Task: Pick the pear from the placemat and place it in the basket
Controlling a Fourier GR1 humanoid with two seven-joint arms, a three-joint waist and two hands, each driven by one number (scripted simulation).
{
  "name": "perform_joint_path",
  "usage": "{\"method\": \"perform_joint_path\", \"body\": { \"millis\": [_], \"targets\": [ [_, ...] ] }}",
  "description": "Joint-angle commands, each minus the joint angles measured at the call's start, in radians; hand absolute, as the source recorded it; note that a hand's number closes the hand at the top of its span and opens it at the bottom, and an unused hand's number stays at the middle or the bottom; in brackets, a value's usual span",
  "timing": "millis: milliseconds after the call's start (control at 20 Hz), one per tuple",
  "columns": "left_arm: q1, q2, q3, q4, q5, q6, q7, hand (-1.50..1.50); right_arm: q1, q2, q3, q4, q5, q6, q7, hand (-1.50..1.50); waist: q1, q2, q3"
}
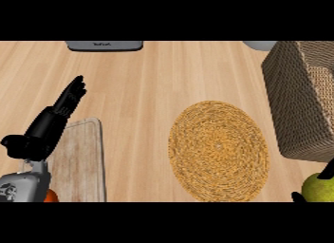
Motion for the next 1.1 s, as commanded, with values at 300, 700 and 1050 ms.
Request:
{"method": "perform_joint_path", "body": {
  "millis": [300,700,1050],
  "targets": [
    [-0.089,-0.016,-0.006,0.054,-0.014,0.009,0.017,0.00,-0.530,-0.106,-0.270,0.175,-0.152,-0.053,0.311,1.50,0.010,0.003,0.002],
    [0.050,-0.010,-0.008,0.015,-0.026,-0.018,-0.086,0.00,-0.655,-0.271,-0.405,0.506,-0.180,-0.061,0.185,1.50,0.014,0.001,0.003],
    [0.042,-0.039,-0.014,-0.008,-0.025,-0.002,-0.038,0.00,-0.592,-0.306,-0.425,0.721,-0.199,-0.056,-0.033,1.50,0.012,0.001,0.003]
  ]
}}
